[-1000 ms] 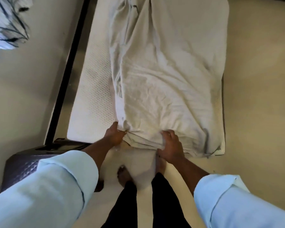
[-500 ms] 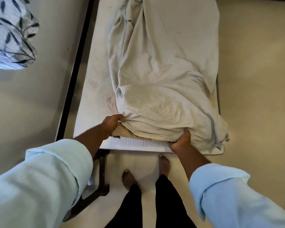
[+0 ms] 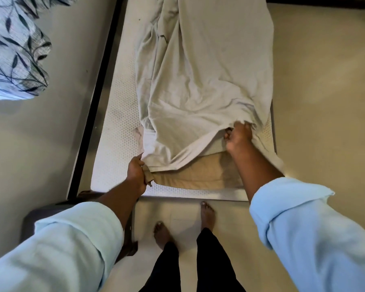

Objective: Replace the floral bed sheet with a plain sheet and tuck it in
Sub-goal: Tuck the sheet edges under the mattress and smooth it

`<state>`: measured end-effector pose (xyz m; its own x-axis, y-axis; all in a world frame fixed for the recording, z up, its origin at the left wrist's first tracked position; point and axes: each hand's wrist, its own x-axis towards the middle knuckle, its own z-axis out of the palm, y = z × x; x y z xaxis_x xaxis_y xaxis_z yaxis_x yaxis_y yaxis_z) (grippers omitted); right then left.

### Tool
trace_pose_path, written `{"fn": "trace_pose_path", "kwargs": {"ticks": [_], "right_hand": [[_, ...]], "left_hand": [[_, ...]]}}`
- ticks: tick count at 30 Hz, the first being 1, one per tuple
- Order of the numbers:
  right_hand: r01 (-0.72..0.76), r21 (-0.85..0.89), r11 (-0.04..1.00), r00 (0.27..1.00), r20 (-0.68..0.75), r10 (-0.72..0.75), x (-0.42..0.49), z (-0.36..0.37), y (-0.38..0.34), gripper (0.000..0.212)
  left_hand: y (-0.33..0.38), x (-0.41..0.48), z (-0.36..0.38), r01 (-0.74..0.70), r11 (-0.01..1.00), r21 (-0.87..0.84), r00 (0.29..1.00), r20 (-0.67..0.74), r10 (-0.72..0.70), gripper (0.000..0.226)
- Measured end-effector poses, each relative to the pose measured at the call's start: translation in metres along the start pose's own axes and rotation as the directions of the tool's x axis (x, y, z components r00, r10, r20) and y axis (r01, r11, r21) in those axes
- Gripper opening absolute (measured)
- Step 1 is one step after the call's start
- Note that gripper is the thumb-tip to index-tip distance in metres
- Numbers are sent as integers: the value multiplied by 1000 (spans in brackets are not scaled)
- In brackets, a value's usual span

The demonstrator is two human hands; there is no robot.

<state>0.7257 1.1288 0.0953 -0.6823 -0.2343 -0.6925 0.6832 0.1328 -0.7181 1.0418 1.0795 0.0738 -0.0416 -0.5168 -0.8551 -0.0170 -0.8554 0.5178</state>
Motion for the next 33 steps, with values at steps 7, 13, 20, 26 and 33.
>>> {"fn": "trace_pose_path", "kwargs": {"ticks": [7,13,20,26,33], "right_hand": [[-126,-136,983,987,82,138,11,-24,13,29],[-374,-499,781,915,-335,224,67,-155,150,77],[-495,-271,825,866,-83,493,3,-101,110,38],[-256,-458,851,962,-207,178,71,-108,141,47],[-197,-402,894,954,-287,81,53,-62,98,84]], "left_hand": [[-4,3,10,61,938,-340,978,-167,-124,35],[-12,11,16,17,989,-144,985,-168,-41,18],[-7,22,11,74,994,80,992,-103,-66,54],[2,8,26,-6,996,85,994,-111,15,58],[49,-16,32,-52,980,191,991,-109,74,94]]}}
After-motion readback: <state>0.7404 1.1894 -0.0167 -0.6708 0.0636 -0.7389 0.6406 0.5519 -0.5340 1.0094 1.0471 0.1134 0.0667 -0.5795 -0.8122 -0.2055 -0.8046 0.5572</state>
